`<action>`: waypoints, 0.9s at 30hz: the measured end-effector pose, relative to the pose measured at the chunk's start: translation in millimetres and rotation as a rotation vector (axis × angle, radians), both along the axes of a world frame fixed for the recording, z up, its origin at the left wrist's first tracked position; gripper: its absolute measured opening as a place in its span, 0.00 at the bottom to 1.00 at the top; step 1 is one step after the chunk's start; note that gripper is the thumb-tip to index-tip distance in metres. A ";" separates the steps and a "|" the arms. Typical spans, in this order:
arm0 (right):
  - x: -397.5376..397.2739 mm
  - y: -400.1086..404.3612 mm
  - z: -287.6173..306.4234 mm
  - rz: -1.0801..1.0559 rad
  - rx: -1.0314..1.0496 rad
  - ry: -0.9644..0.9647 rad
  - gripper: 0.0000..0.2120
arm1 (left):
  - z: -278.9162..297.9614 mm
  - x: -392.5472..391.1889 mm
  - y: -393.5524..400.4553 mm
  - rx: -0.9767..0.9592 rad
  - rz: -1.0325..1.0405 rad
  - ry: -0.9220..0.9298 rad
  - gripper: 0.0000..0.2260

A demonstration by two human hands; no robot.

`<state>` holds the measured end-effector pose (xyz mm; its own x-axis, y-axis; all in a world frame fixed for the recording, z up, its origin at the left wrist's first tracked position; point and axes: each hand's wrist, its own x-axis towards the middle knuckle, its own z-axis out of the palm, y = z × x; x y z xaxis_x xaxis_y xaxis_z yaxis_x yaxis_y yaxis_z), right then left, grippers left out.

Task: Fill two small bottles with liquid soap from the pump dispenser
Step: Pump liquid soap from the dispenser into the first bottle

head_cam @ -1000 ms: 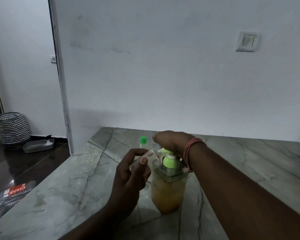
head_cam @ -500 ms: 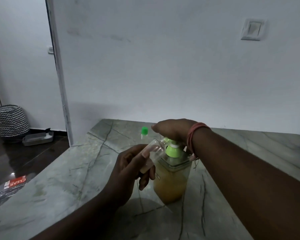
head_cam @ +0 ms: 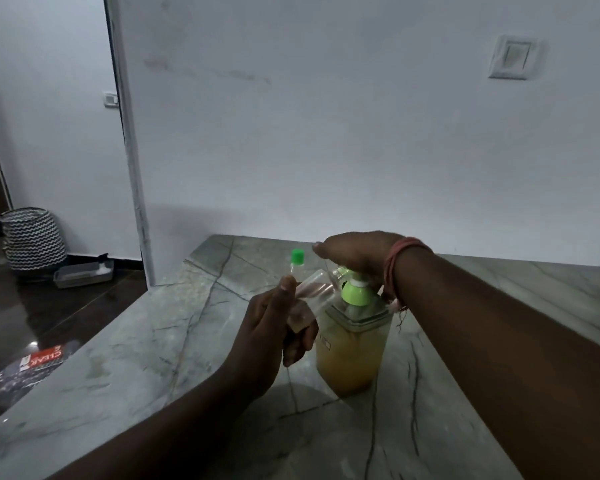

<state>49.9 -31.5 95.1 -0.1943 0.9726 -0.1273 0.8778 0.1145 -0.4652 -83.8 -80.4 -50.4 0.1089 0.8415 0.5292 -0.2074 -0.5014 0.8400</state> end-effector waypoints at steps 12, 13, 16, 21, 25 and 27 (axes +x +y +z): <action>-0.8 4.5 5.7 0.062 -0.019 -0.022 0.24 | 5.6 1.3 -1.2 -0.039 -0.007 0.000 0.38; 0.3 6.4 3.3 0.057 -0.030 -0.022 0.25 | 5.0 1.2 -0.7 -0.047 -0.009 -0.004 0.37; 2.5 11.3 -5.5 0.019 0.028 -0.007 0.23 | 2.7 1.1 1.3 -0.051 -0.023 -0.027 0.34; 1.1 3.5 4.0 0.000 0.040 -0.030 0.21 | 7.9 1.9 0.6 -0.055 -0.011 -0.034 0.34; 3.3 5.9 12.9 -0.001 -0.012 -0.034 0.29 | 8.4 3.0 -1.3 -0.049 0.012 -0.033 0.30; 1.6 9.5 8.1 -0.010 0.018 -0.053 0.29 | 6.6 2.7 -1.4 -0.050 0.009 -0.039 0.29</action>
<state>51.5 -22.0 103.1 -0.1776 0.9768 -0.1197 0.9021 0.1130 -0.4164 -81.1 -81.8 -43.8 0.0818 0.8680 0.4897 -0.2361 -0.4605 0.8557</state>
